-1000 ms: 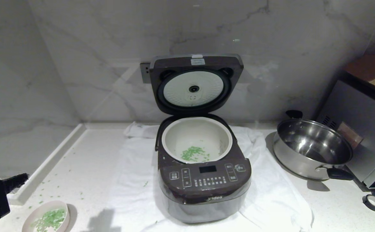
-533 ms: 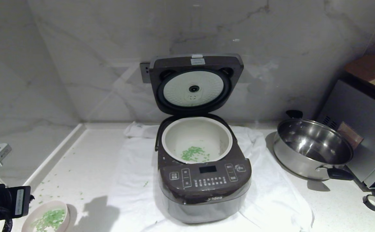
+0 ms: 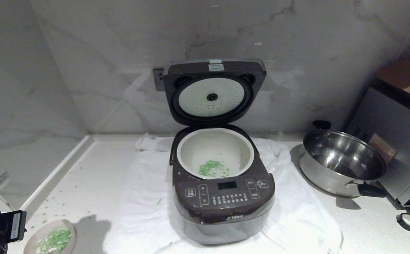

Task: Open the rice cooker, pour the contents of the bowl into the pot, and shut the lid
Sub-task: Pour the water from the bowl into the rice cooker

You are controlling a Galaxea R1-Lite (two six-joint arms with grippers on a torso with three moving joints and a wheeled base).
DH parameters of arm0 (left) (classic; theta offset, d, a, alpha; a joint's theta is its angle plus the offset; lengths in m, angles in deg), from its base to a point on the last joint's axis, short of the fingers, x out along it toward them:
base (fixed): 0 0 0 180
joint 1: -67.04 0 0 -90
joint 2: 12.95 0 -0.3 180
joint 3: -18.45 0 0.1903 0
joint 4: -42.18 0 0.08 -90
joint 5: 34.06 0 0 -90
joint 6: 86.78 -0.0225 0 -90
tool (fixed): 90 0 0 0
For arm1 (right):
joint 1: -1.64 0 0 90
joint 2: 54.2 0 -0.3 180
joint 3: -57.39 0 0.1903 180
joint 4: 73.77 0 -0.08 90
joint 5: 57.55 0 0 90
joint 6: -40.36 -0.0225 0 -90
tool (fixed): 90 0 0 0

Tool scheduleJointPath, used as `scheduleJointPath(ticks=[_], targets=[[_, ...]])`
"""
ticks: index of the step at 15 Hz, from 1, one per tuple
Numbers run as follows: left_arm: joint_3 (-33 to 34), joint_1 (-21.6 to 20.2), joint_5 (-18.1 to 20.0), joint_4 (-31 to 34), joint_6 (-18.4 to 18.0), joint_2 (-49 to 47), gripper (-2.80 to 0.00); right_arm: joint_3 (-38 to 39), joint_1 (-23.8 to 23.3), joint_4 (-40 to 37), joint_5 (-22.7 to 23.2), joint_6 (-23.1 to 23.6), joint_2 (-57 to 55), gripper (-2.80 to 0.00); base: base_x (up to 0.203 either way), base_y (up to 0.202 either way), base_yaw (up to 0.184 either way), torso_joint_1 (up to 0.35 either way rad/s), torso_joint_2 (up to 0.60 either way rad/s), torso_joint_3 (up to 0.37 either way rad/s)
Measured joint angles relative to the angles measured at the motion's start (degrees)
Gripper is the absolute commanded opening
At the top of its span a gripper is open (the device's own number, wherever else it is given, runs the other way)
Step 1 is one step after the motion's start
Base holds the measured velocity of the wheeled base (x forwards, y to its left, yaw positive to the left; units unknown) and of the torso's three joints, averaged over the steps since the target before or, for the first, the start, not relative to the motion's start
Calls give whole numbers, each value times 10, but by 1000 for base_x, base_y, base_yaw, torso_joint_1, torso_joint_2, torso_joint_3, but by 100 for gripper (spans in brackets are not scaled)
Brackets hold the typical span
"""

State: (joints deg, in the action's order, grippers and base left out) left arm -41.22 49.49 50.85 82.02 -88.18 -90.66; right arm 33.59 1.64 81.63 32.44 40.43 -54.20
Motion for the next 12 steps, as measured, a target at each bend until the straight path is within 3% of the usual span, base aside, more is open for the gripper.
scheduleJointPath(ticks=[5,11,12], targets=[[29,-27,-1,-84,-1,-80,-280,0,0,0,0,0,0,-280,0,0,0,0,0,0],[38,-79,4,-93,-22,-124,-280,0,0,0,0,0,0,-280,0,0,0,0,0,0],[41,-83,5,-107,-23,-131,0,0,0,0,0,0,0,-280,0,0,0,0,0,0]])
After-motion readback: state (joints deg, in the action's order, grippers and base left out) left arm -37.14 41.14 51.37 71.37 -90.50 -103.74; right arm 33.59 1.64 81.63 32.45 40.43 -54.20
